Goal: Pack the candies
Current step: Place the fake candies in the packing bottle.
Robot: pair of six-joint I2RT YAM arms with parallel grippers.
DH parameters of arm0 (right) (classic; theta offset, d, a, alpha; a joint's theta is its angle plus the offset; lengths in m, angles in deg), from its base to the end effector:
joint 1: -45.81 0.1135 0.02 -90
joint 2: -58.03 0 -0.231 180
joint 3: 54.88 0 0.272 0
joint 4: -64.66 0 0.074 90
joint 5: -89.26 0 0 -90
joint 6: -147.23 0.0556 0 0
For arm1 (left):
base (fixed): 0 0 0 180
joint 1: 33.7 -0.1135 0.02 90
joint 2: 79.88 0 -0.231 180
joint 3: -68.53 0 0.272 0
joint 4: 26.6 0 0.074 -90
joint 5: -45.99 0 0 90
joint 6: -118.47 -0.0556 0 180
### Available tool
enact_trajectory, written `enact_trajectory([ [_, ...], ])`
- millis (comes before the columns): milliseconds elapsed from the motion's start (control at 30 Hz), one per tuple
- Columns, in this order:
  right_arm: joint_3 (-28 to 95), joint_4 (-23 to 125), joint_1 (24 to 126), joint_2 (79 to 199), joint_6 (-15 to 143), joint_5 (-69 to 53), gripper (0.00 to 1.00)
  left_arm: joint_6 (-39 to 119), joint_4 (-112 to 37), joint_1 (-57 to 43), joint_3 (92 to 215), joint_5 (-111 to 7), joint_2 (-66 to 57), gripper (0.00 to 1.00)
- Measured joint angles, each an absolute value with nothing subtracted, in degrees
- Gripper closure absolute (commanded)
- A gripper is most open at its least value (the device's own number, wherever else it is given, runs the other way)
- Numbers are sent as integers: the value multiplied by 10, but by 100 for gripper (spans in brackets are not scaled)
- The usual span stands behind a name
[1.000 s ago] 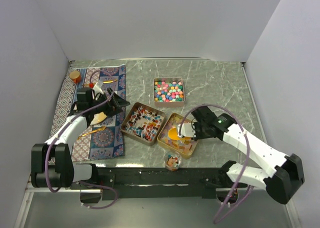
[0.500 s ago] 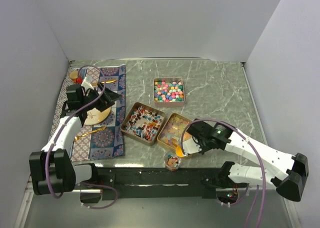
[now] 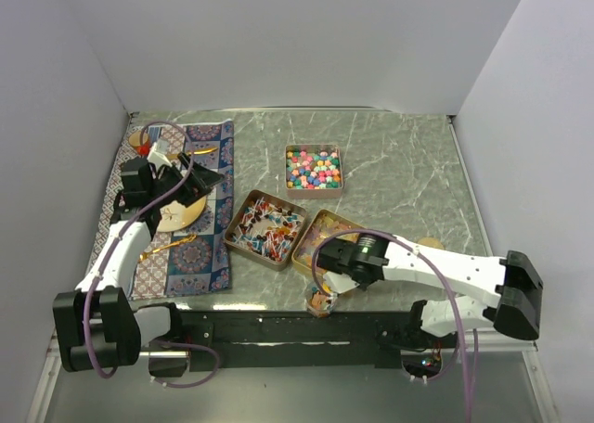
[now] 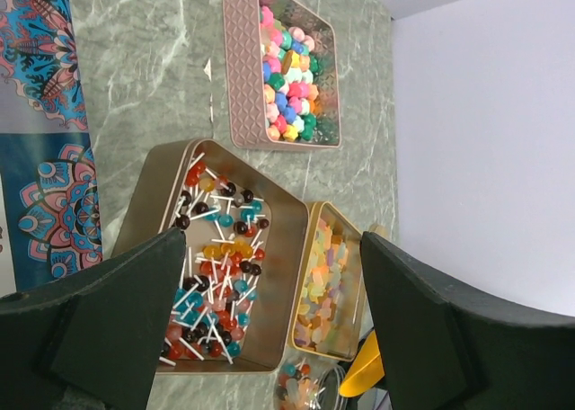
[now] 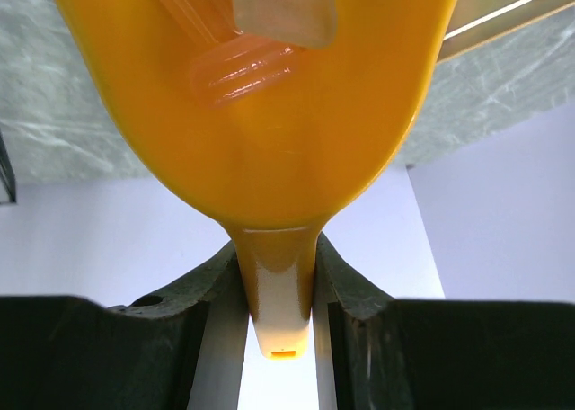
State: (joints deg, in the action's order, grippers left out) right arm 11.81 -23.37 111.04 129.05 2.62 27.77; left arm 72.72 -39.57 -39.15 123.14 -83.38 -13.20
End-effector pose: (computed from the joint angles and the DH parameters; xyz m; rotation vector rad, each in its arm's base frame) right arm 0.1125 0.1805 0.1887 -2.6373 1.5092 -0.7745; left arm 0.3025 -0.0066 0.2192 -0.4327 2.0321 -1.1120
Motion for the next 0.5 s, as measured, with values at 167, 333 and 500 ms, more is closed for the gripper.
enact_trajectory([
  [167, 147, -242, 1131, 1338, 58, 316, 100, 731, -394, -392, 1231, -828, -147, 15],
  [333, 178, -240, 1156, 1362, 78, 350, 100, 735, -382, -392, 1217, -824, -178, 14],
  [500, 172, -242, 1187, 1360, 73, 375, 100, 738, -379, -392, 1207, -821, -200, 14],
])
